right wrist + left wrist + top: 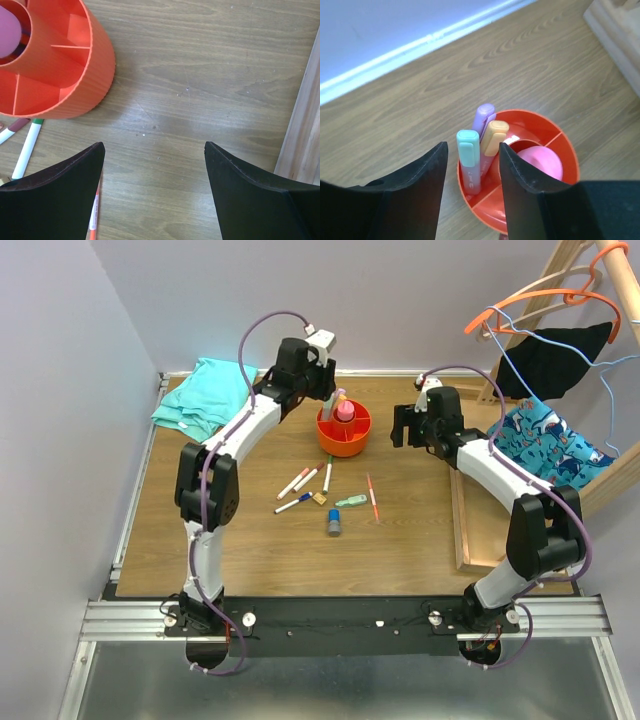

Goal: Sort the stationery into containers
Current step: Place the stationery in the storage box, then pick up the pen from the center of the board.

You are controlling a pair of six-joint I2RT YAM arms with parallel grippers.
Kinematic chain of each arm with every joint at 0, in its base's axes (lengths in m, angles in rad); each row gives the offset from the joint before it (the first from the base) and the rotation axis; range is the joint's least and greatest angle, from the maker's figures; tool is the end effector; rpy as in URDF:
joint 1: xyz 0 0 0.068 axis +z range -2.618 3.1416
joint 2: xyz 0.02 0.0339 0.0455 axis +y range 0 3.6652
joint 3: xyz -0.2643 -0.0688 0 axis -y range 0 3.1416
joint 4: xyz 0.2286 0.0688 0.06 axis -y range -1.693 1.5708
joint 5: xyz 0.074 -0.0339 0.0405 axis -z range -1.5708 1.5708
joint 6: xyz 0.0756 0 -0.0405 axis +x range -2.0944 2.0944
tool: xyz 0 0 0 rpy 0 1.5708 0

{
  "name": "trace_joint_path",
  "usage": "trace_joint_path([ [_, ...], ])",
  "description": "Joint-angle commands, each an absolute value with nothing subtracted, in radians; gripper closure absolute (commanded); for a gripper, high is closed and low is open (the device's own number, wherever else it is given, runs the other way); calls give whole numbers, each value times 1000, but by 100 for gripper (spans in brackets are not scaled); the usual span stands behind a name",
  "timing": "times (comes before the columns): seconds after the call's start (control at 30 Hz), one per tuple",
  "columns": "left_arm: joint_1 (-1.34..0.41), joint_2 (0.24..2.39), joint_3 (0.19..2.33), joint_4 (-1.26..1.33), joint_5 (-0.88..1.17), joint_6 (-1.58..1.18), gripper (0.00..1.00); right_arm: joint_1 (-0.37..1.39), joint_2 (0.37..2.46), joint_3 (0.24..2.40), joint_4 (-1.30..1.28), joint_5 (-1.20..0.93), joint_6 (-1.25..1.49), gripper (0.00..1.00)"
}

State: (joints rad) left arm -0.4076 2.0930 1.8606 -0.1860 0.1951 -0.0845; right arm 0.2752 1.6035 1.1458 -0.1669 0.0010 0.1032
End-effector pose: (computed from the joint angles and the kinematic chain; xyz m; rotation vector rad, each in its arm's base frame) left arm 0.4748 -0.2210 0.2881 0.4501 1.9662 -0.5096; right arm 0.3672 0.1036 0.2430 -0.1887 2.1953 0.2110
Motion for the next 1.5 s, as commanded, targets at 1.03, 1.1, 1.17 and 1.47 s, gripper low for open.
trace_joint_path([
  [1.03,-400,2049,1713,-871,230,210,51,272,1520,1085,-135,-58,149,12],
  [1.1,-413,2062,1720,-874,227,212,53,272,1522,1086,-133,-55,146,12],
  [1.17,-420,2075,1715,-873,216,210,55,272,1523,1085,-132,-54,146,12],
  [1.47,-429,2105,1692,-864,218,213,58,272,1531,1085,-129,-49,141,12],
])
